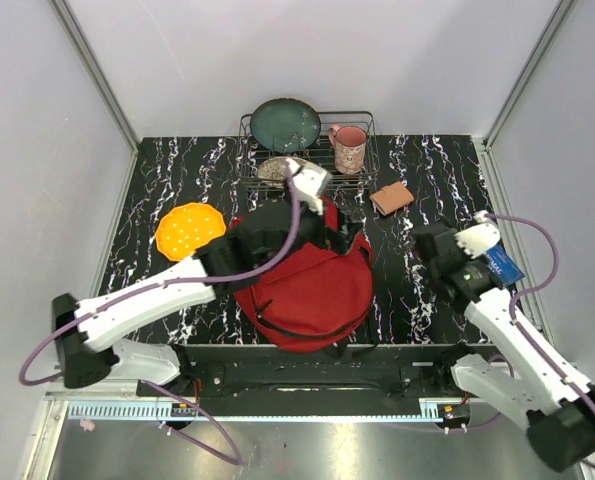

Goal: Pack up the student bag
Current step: Place the book in the student bag, then pick up the book from the center of the board.

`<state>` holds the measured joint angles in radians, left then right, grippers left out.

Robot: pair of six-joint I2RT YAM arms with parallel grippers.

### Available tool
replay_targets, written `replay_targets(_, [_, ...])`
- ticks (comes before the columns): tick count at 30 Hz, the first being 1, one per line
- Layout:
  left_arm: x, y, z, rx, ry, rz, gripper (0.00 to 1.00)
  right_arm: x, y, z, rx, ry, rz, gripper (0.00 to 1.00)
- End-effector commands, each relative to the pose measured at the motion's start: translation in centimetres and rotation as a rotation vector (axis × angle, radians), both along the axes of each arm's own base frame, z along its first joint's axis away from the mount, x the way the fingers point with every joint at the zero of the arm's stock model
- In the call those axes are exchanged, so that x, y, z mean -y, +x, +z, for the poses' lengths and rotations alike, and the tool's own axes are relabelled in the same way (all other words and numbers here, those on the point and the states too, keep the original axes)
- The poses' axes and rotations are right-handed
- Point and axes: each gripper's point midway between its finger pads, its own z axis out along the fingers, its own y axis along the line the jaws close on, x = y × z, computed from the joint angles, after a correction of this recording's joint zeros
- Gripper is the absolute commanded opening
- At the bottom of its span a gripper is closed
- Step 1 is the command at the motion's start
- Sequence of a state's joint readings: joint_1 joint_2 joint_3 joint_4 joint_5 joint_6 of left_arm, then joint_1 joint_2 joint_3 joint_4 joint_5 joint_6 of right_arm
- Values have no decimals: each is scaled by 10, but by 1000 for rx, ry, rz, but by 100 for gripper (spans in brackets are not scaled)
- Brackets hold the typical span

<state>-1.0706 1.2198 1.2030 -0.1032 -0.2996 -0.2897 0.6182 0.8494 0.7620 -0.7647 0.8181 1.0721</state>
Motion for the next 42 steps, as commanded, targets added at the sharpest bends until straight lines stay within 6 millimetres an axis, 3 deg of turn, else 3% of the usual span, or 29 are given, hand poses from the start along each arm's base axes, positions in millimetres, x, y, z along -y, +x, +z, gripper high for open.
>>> replay_targets(1, [50, 8, 8, 62, 29, -147, 99, 66, 31, -8, -55, 46, -90, 100])
replay_targets(2, [68, 11, -9, 51, 64, -189, 99, 57, 35, -16, -63, 153, -31, 100])
replay_targets(3, [76, 13, -12, 51, 69, -211, 99, 62, 36, -22, -67, 195, -40, 100])
replay_targets(4, [85, 17, -6, 58, 60, -230, 99, 84, 35, -31, -60, 230, -116, 100])
replay_targets(5, [101, 21, -28, 31, 94, -268, 99, 83, 36, -37, -70, 272, -106, 100])
replay_targets(7, [117, 29, -29, 30, 96, -300, 99, 95, 34, -58, -101, 317, -160, 100])
replay_targets(8, [130, 33, -52, 0, 127, -323, 99, 109, 31, -64, -105, 339, -217, 100])
replay_targets(11, [147, 40, -74, -52, 139, -345, 99, 134, 20, -81, -126, 324, -329, 100])
replay_targets(16, [144, 34, -95, -94, 108, -358, 99, 160, 10, -91, -135, 277, -427, 100])
replay_targets(18, [142, 31, -99, -109, 93, -366, 99, 166, 7, -104, -170, 276, -448, 100])
replay_targets(24, [135, 31, -103, -125, 96, -372, 99, 169, 10, -134, -252, 309, -432, 100])
replay_targets(32, [137, 30, -108, -156, 87, -385, 99, 173, 23, -138, -308, 306, -373, 100])
replay_targets(34, [135, 28, -111, -163, 95, -388, 99, 175, 15, -138, -381, 292, -391, 100])
replay_targets(39, [132, 28, -112, -160, 90, -377, 99, 194, 8, -119, -316, 183, -452, 100])
replay_targets(42, [134, 27, -110, -164, 83, -385, 99, 200, 5, -120, -333, 159, -464, 100])
